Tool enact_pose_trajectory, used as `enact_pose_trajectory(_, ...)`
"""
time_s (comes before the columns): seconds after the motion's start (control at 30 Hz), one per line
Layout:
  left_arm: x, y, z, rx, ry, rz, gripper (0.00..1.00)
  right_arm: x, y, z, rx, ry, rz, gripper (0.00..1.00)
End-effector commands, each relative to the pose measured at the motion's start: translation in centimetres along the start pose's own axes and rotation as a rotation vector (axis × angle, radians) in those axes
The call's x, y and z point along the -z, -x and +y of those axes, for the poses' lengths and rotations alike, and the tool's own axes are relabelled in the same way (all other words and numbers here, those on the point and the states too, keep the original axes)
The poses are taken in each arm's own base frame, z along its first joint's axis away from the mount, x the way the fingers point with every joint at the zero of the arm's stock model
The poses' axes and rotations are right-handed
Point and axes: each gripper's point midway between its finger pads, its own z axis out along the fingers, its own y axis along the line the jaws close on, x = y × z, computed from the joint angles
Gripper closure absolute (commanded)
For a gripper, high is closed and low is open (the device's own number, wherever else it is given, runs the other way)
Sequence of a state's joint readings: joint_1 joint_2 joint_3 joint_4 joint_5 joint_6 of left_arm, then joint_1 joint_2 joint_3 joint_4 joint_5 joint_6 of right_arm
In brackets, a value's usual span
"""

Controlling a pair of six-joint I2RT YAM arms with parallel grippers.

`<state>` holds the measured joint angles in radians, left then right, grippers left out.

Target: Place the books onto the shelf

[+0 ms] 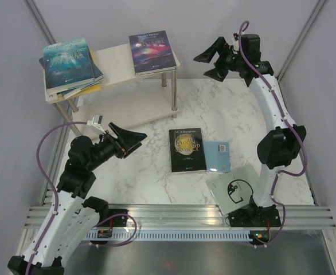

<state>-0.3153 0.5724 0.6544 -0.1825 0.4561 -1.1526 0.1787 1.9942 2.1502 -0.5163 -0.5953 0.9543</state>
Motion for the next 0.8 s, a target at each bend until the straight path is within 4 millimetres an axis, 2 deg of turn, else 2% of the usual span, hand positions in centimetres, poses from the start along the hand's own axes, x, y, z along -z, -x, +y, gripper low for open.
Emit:
enact_pose_trajectory(0.0, -1.1, -0.8, 2.4, -0.073, 0.054, 0.068, 0.10, 3.5, -3.3, -5.1, 0.085, -0.218, 0.054, 0.02)
enact_pose_trajectory(0.03, -1.4, -1.1, 2.9, -0.074, 0.064, 0.090, 0.10, 4.1, -3.9, -6.0, 0.088, -0.238, 0.060, 0.02)
enact_pose_trajectory(0.07, -1.6, -1.5, 3.9, -0.083, 0.082, 0.107, 0.10, 4.2, -6.0, -9.0, 0.070, -0.291, 0.114, 0.02)
enact_pose_trajectory(0.1, -2.1, -1.8, 4.9, -0.077, 0.107, 0.127, 0.10, 5.2, -7.0, -9.1, 0.078, -0.295, 0.122, 0.02)
enact_pose_trajectory(0.13, -2.4, -2.2, 5.6, -0.078, 0.121, 0.141, 0.10, 5.5, -8.0, -10.2, 0.072, -0.308, 0.144, 0.02)
enact_pose_trajectory(0.17, -2.7, -2.8, 7.1, -0.074, 0.149, 0.160, 0.10, 5.9, -10.7, -13.5, 0.030, -0.363, 0.202, 0.02)
enact_pose_trajectory(0.2, -3.1, -3.3, 7.8, -0.074, 0.157, 0.169, 0.10, 6.6, -11.7, -13.9, 0.033, -0.363, 0.210, 0.02)
enact_pose_trajectory(0.23, -3.6, -4.3, 9.9, -0.052, 0.200, 0.199, 0.10, 6.7, -12.5, -14.8, 0.031, -0.365, 0.215, 0.02)
enact_pose_trajectory(0.27, -3.9, -4.8, 10.7, -0.045, 0.212, 0.212, 0.10, 7.2, -15.0, -17.4, -0.012, -0.402, 0.264, 0.02)
enact_pose_trajectory(0.3, -4.2, -5.4, 11.5, -0.042, 0.230, 0.225, 0.10, 7.6, -15.6, -17.8, -0.015, -0.398, 0.265, 0.02)
enact_pose_trajectory(0.33, -4.7, -6.2, 13.3, -0.025, 0.263, 0.242, 0.10, 7.4, -16.2, -18.4, -0.019, -0.388, 0.269, 0.02)
enact_pose_trajectory(0.37, -5.0, -6.7, 14.1, -0.017, 0.281, 0.254, 0.09, 7.8, -17.6, -20.0, -0.039, -0.411, 0.295, 0.02)
enact_pose_trajectory(0.43, -5.9, -7.2, 15.3, -0.017, 0.278, 0.255, 0.09, 7.5, -18.1, -20.9, -0.030, -0.405, 0.296, 0.02)
enact_pose_trajectory(0.47, -6.4, -7.6, 16.6, 0.008, 0.309, 0.272, 0.09, 7.4, -18.5, -22.0, -0.036, -0.422, 0.307, 0.02)
enact_pose_trajectory(0.57, -7.7, -8.1, 18.2, 0.040, 0.317, 0.283, 0.09, 6.5, -18.6, -23.0, -0.032, -0.420, 0.312, 0.02)
enact_pose_trajectory(0.77, -10.1, -8.8, 19.1, 0.097, 0.291, 0.319, 0.09, 3.6, -18.0, -25.2, -0.067, -0.405, 0.290, 0.02)
